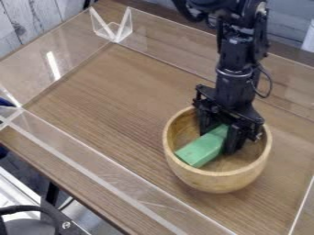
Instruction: Remove the green block from inside the brown bowl and put it on the table
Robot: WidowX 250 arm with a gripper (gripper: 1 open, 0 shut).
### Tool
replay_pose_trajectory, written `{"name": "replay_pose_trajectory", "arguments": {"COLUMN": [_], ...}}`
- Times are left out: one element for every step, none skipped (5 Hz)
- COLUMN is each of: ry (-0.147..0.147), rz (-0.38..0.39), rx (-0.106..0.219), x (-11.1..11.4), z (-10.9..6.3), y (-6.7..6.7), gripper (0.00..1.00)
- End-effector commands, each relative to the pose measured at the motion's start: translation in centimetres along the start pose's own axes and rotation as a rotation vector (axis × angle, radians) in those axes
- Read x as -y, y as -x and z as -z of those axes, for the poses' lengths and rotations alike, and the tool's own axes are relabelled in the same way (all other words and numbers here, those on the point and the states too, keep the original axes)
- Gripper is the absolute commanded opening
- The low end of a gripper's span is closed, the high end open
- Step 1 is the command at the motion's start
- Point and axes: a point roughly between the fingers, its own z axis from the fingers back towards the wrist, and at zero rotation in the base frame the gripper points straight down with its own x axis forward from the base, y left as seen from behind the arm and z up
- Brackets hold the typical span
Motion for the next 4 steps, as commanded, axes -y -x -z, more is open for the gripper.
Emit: {"name": "replay_pose_trajectory", "arguments": {"ry": [0.019, 0.034, 0.026, 0.017], "rz": [-0.012, -0.014, -0.024, -0.033], "rx": [0.02, 0.012, 0.019, 0.025], "x": [0.0, 0.1, 0.2, 0.4], "z": [-1.5, -2.1, -2.3, -2.5], "y": [0.2, 0.4, 0.2, 0.0], "gripper": [0.0, 0.0, 0.0, 0.0]}}
